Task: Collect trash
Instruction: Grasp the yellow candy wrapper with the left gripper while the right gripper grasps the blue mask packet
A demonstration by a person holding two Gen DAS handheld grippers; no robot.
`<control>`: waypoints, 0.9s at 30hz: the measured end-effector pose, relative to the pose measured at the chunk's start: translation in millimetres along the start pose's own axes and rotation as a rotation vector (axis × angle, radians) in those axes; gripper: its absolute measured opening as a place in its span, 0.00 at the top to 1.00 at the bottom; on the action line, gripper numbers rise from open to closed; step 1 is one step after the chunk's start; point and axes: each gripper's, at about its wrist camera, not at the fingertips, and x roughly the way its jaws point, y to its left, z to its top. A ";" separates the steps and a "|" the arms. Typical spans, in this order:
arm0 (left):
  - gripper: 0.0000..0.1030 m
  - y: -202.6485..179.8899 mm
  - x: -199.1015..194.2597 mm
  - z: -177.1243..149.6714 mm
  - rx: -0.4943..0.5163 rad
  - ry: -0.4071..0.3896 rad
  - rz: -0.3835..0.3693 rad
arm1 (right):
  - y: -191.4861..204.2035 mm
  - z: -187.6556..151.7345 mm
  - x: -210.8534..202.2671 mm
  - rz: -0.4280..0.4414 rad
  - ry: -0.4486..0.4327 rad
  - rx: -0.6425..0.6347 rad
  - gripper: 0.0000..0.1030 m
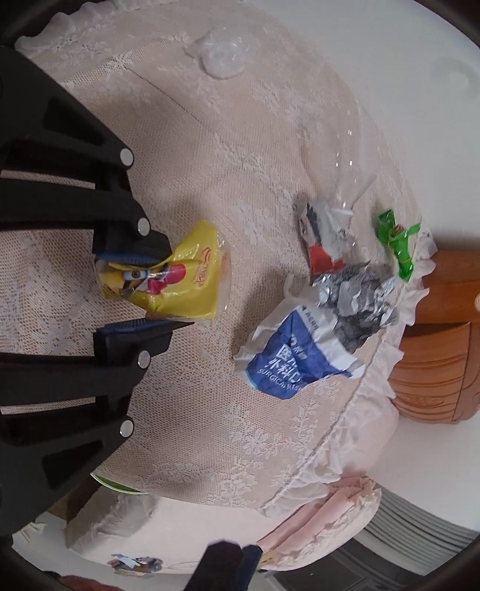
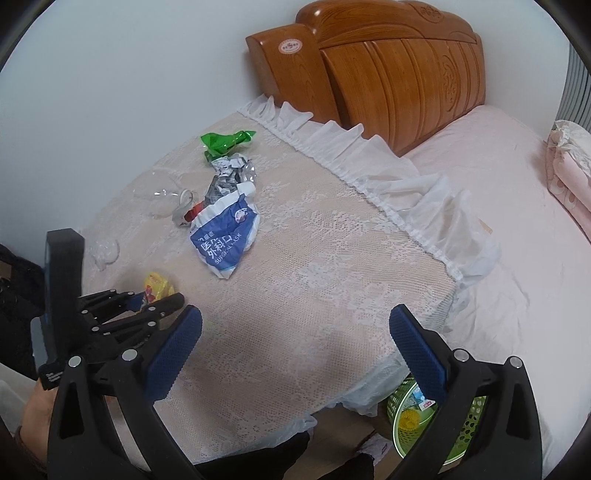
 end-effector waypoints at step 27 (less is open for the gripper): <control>0.77 34.1 -73.2 -29.0 -0.203 -0.076 0.112 | 63.8 43.0 114.6 0.060 0.117 -0.123 0.35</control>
